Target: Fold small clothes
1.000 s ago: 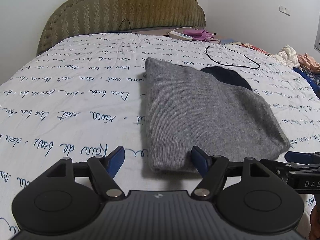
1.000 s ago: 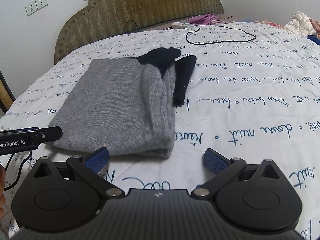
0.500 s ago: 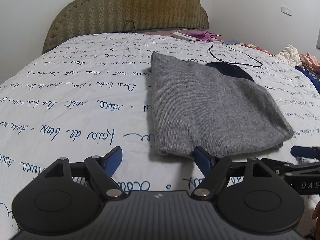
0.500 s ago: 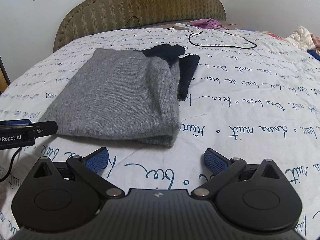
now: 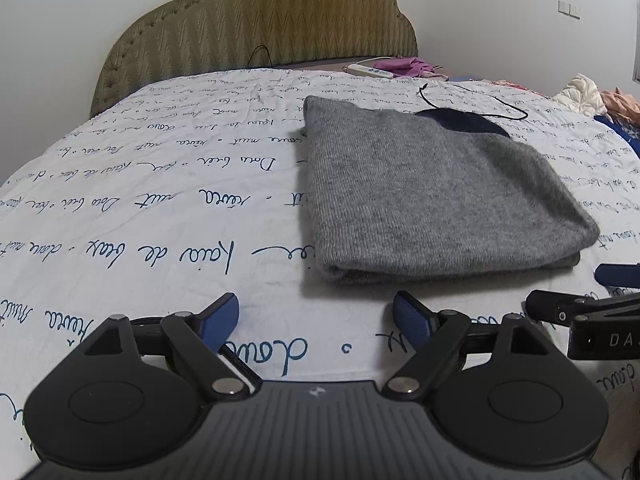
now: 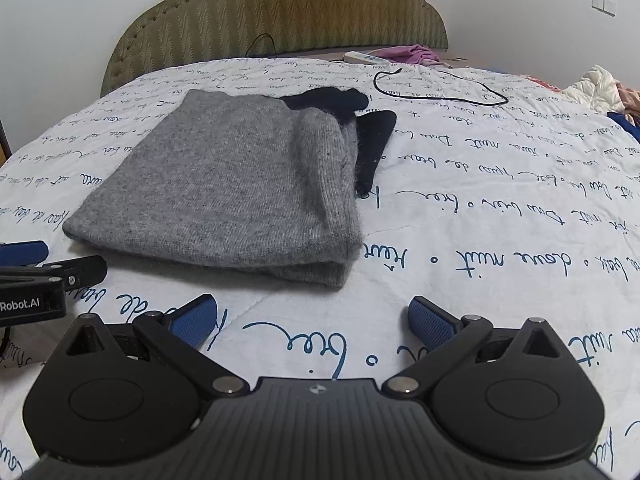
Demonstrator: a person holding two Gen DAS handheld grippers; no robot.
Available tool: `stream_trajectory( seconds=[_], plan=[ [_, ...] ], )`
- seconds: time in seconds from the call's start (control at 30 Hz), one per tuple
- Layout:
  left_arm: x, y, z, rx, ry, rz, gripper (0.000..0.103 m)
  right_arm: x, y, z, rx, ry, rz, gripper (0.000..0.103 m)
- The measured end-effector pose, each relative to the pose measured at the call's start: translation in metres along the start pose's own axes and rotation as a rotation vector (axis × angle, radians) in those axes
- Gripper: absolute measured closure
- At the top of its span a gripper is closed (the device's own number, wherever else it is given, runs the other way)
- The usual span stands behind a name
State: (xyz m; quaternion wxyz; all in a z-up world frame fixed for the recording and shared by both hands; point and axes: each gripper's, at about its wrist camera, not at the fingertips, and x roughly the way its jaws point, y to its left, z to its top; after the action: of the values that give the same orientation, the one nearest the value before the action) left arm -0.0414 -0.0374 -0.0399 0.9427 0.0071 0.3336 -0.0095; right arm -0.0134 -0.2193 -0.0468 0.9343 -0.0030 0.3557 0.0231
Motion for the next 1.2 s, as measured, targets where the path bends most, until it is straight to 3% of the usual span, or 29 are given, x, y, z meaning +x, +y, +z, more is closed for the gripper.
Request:
stream_trajectory(
  seconds=[0.2,0.5,1.2],
  plan=[
    [0.0002,-0.0026,-0.0042,0.010,-0.010,0.019,0.007,0.0008,0.0042,-0.0032,-0.018,-0.010,-0.018,0.000],
    [0.0028,-0.0022,-0.0052,0.000,-0.008,0.022,0.000,0.0011,0.0036,-0.0055,-0.016,-0.018,-0.021,0.000],
    [0.0038,-0.0035,-0.0077,-0.010,-0.019,0.030,0.000,0.0010,0.0046,-0.0070,-0.027,-0.027,-0.031,0.000]
  ],
)
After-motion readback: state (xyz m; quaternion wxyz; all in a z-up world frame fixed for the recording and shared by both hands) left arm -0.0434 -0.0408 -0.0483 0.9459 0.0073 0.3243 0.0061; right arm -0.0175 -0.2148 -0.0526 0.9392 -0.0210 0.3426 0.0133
